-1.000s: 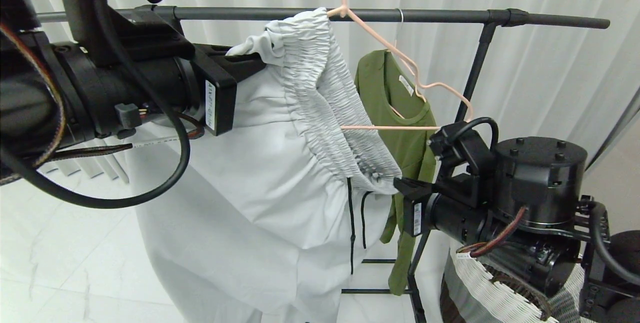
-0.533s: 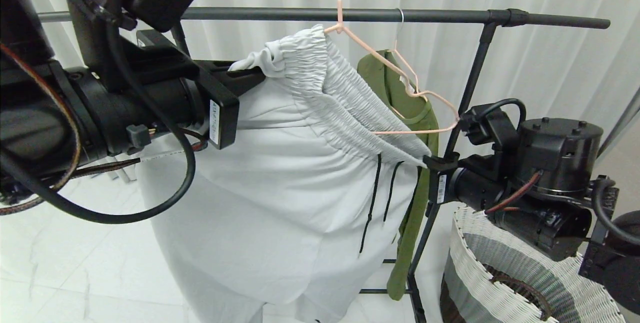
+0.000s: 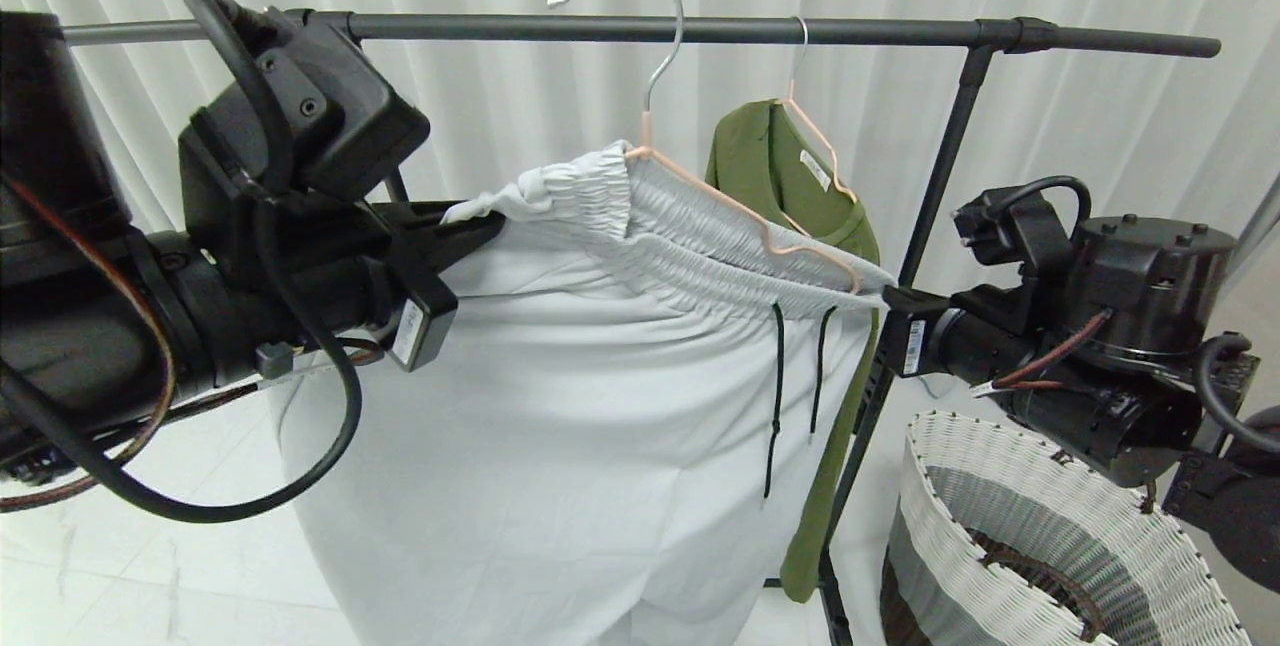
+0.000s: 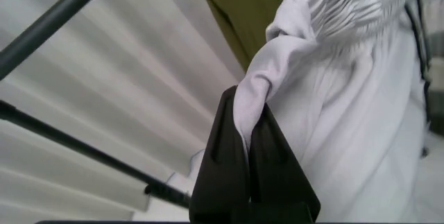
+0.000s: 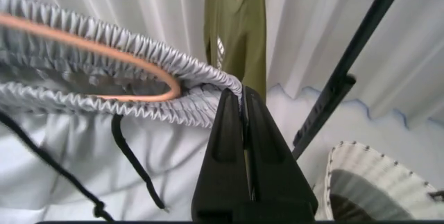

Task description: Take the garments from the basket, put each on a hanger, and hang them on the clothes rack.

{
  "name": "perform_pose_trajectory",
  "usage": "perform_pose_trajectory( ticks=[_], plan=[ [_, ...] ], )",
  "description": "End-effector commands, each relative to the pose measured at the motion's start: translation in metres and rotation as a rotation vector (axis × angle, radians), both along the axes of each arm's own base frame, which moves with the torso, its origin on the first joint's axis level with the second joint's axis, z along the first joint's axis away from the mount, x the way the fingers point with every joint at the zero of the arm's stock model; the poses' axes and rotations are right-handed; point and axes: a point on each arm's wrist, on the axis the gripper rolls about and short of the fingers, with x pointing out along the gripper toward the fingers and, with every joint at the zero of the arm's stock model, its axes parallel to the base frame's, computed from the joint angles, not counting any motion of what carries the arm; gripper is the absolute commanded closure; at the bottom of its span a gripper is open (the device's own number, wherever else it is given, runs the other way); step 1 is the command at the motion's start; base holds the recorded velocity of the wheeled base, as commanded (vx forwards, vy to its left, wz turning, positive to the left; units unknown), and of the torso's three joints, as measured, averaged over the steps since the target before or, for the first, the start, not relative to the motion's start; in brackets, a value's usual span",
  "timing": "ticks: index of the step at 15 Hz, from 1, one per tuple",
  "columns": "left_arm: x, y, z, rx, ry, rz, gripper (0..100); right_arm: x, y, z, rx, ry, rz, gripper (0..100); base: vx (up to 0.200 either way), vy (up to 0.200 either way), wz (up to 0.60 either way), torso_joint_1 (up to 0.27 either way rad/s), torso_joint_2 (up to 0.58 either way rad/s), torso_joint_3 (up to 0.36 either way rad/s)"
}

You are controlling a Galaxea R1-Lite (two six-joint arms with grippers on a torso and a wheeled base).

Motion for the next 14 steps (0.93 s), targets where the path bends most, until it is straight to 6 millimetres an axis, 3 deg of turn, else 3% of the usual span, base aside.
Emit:
perform_pose_trajectory(
  ticks=[1,7,12,14],
  plan=[
    [0.000,0.002,-0.010,0.038,0.018,0.007,100,-0.002,-0.001,0.011,0.005,-0.036,0.008,100,0.000,0.000,0.00,0.000,0.00,0.000],
    [0.006,-0.001,-0.021,0.082,0.042,0.025,100,-0.015,0.000,0.041,-0.005,-0.146,0.050,100,0.000,0.000,0.00,0.000,0.00,0.000],
    [0.009,-0.012,-0.018,-0.025,0.062,0.151,100,-0.061,0.023,0.058,-0.051,-0.217,0.233,100,0.000,0.000,0.00,0.000,0.00,0.000],
    [0.001,-0.034,-0.016,-0.177,0.117,0.204,100,-0.085,0.041,0.056,-0.079,-0.223,0.338,100,0.000,0.000,0.00,0.000,0.00,0.000]
  ],
)
